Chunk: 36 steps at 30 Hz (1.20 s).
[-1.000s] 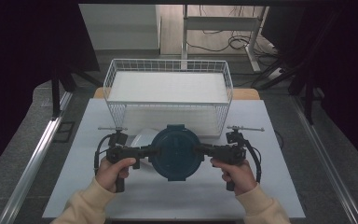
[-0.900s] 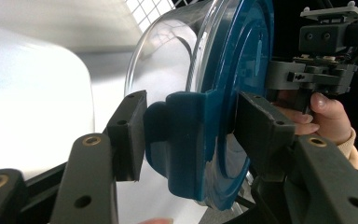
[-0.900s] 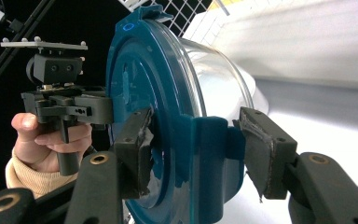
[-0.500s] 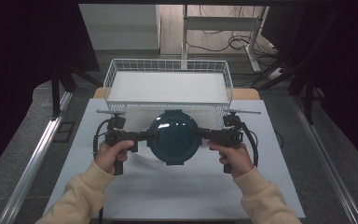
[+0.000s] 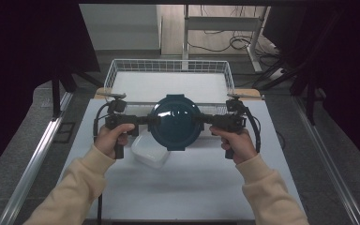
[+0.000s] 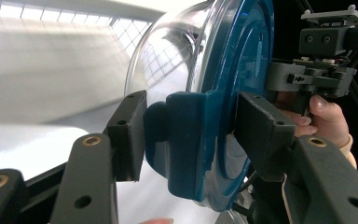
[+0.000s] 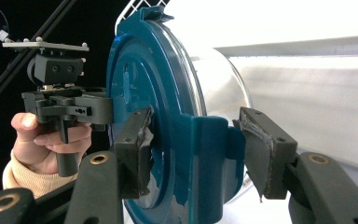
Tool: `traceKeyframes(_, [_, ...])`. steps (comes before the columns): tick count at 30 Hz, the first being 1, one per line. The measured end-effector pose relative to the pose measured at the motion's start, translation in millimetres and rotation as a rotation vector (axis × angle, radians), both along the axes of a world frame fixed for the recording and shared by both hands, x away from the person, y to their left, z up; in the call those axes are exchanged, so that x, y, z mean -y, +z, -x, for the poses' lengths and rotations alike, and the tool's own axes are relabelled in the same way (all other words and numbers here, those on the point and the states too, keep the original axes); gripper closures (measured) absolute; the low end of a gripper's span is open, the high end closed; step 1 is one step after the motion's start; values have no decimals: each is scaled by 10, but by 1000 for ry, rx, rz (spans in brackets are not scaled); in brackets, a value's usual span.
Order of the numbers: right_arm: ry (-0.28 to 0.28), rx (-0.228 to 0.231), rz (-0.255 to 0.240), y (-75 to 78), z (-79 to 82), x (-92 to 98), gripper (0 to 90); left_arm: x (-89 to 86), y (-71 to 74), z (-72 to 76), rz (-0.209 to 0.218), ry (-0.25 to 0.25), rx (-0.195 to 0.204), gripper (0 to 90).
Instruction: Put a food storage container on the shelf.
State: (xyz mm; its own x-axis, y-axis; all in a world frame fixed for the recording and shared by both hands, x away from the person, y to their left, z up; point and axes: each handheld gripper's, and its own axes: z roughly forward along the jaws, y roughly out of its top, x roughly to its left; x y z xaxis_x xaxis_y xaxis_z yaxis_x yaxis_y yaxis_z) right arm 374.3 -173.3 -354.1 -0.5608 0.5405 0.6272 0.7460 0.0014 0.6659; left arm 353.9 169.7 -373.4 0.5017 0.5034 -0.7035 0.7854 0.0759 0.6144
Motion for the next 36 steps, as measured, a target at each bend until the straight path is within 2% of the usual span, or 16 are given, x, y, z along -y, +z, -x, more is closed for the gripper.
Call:
traceKeyframes(6, [5, 16, -5, 122, -91, -9, 464, -12, 128, -66, -4, 4, 21, 457])
traceKeyframes(15, [9, 36, -6, 256, -133, -33, 464, -36, 260, -105, -3, 6, 32, 457])
traceKeyframes(21, [9, 47, -7, 362, -197, -51, 464, -50, 385, -182, -2, 15, 39, 456])
traceKeyframes(28, [8, 50, -4, 461, -319, -75, 464, -83, 479, -332, -7, 6, 39, 455])
traceKeyframes(36, [2, 27, -2, 517, -530, -136, 464, -143, 508, -549, 11, 17, 25, 456])
